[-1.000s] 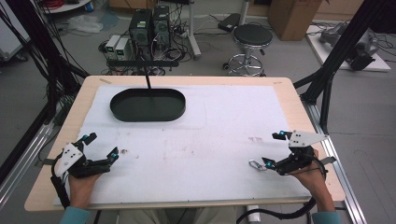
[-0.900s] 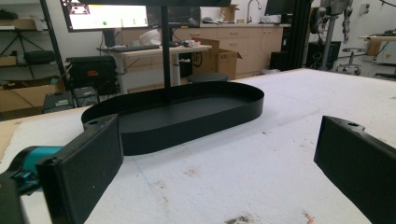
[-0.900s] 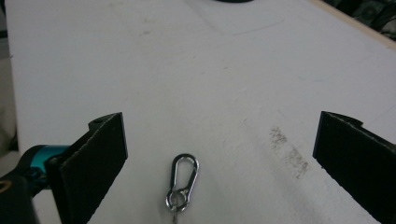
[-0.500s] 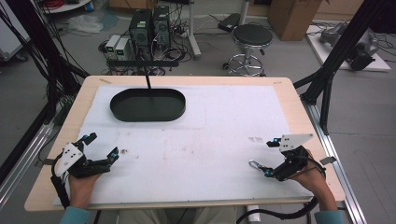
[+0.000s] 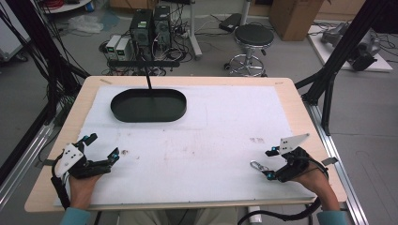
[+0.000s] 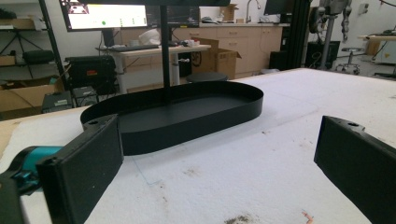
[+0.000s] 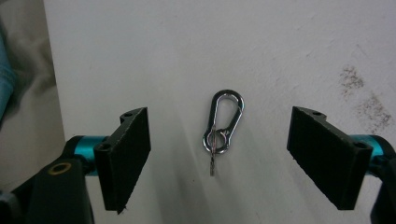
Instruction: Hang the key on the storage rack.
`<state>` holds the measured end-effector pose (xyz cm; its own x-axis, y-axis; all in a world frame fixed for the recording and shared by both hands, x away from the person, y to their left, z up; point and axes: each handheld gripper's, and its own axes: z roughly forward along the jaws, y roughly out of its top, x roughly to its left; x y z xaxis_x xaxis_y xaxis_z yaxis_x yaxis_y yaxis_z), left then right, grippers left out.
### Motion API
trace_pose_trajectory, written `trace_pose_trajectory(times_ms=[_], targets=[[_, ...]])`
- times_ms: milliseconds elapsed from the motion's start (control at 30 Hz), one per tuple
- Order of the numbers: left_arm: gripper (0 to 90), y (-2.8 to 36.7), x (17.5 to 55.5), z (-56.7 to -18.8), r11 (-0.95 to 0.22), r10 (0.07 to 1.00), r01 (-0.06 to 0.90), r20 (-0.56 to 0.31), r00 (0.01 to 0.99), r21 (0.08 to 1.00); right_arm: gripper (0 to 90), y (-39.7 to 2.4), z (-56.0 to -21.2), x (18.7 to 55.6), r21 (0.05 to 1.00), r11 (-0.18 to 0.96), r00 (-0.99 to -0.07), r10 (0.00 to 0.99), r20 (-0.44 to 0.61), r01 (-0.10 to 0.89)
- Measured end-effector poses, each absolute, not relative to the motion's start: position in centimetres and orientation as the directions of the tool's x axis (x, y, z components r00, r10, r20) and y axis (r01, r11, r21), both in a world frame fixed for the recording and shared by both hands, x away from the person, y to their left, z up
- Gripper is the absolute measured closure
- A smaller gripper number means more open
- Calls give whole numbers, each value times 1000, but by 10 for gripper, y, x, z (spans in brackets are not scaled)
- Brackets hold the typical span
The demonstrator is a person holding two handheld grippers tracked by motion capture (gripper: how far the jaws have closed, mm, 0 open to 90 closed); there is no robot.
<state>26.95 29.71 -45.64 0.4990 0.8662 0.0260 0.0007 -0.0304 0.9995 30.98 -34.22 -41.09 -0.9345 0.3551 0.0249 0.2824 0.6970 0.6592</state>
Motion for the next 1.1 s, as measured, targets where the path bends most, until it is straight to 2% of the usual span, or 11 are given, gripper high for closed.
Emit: trace_pose_trajectory(times_ms=[433,767,1100], targets=[[17,297,270,-456,-33,866,0,29,499,999,475,-342,-415,309,586,764,-946,325,12,270],[17,297,270,-456,-33,866,0,29,500,999,651,-343,-416,310,569,774,-945,326,18,278],[17,297,270,-456,-33,866,0,29,500,999,766,-344,-416,311,562,777,-945,328,23,283]])
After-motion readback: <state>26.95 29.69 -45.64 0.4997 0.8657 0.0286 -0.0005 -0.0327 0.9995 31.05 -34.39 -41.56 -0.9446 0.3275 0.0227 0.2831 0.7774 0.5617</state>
